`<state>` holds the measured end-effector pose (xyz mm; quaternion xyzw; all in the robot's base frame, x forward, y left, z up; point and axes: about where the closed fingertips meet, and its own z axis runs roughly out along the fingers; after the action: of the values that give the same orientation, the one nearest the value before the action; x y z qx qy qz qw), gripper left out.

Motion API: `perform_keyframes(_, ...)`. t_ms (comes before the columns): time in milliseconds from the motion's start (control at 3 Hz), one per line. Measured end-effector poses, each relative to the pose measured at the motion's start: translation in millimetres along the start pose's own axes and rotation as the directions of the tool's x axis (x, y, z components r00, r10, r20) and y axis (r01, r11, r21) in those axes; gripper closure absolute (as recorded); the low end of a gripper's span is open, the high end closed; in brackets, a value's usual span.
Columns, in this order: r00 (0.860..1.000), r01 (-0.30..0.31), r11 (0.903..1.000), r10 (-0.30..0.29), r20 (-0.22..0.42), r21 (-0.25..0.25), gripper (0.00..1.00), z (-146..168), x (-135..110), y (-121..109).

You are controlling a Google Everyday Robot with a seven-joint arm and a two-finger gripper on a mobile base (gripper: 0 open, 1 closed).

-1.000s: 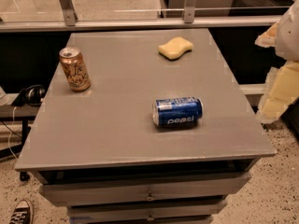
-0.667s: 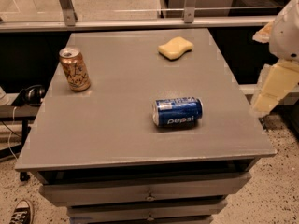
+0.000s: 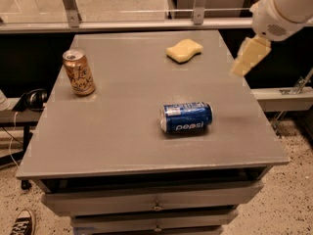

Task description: Pick sponge

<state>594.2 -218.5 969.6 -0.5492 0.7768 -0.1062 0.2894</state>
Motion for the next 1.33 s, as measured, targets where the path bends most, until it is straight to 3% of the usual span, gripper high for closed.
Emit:
perform_keyframes(333, 0.992, -0.087, 0.9932, 0.079, 0.101, 0.077, 0.0, 38, -17, -59)
perform_keyframes(667, 0.951, -0.221, 0.9744, 0.206, 0.23, 0.042, 0.0, 79, -27, -98)
perform_keyframes(1000, 0.882, -0.317, 0.9461, 0.32, 0.345, -0.068, 0.0, 117, -44, -111)
perform_keyframes(1333, 0.834, -0.35, 0.9217, 0.388, 0.393, -0.167, 0.0, 150, -62, -109)
